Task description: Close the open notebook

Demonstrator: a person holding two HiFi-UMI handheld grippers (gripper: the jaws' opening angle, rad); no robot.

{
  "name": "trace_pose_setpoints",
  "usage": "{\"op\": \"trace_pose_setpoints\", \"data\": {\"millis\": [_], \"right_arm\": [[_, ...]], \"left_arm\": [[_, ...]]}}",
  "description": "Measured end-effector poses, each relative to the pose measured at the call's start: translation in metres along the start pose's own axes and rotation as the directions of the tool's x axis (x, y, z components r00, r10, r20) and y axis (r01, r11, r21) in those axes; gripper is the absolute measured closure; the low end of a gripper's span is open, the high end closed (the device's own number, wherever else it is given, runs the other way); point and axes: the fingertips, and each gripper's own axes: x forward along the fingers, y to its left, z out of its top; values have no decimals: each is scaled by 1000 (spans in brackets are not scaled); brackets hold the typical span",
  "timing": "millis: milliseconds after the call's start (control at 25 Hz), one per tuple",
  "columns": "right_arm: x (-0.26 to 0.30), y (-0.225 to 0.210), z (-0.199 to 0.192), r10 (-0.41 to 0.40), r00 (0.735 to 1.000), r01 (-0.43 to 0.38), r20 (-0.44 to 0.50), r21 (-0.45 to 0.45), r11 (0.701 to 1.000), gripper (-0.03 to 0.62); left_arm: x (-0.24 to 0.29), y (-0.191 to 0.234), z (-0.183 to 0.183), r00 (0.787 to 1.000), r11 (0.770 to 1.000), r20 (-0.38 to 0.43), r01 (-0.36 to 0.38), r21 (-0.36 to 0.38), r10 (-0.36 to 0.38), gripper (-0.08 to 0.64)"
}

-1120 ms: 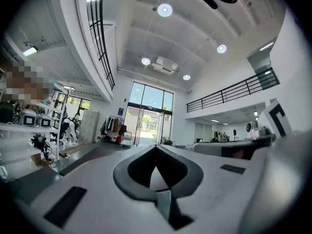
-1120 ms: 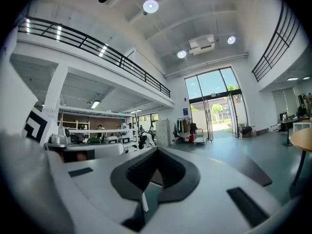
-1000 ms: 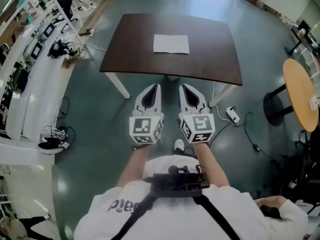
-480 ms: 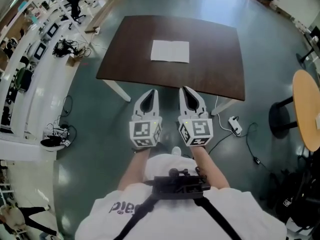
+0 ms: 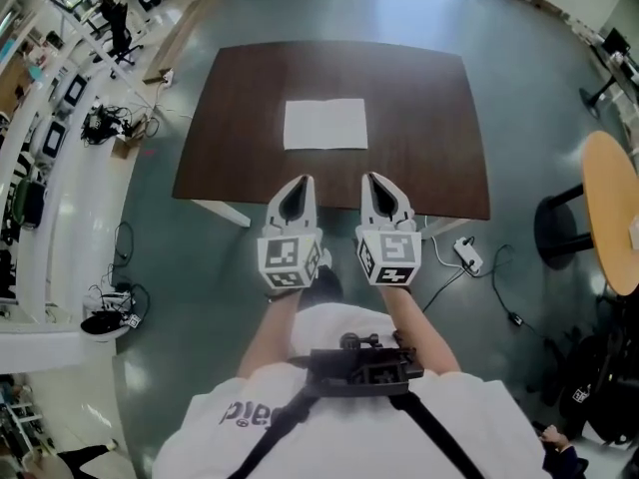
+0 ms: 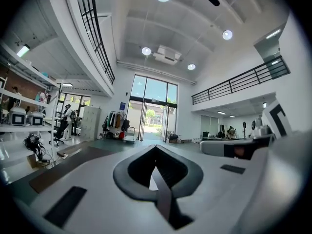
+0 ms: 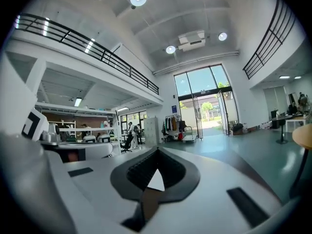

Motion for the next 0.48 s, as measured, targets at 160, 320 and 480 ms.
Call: {"op": "trace_pose_setpoints", "data": {"millis": [160, 320, 480], "right_arm": [[57, -10, 10, -37, 999, 36, -20, -42, 998, 589], [107, -19, 11, -72, 997, 70, -20, -55, 996, 589], [148, -25, 3, -96, 995, 95, -25, -44, 994, 589]], "left_arm": [[56, 29, 7, 1000, 1000, -10, 24, -16, -25, 554], [103, 50, 7, 998, 998, -24, 64, -9, -64, 554], [140, 75, -8, 994, 996, -69, 83, -39, -85, 554]]}}
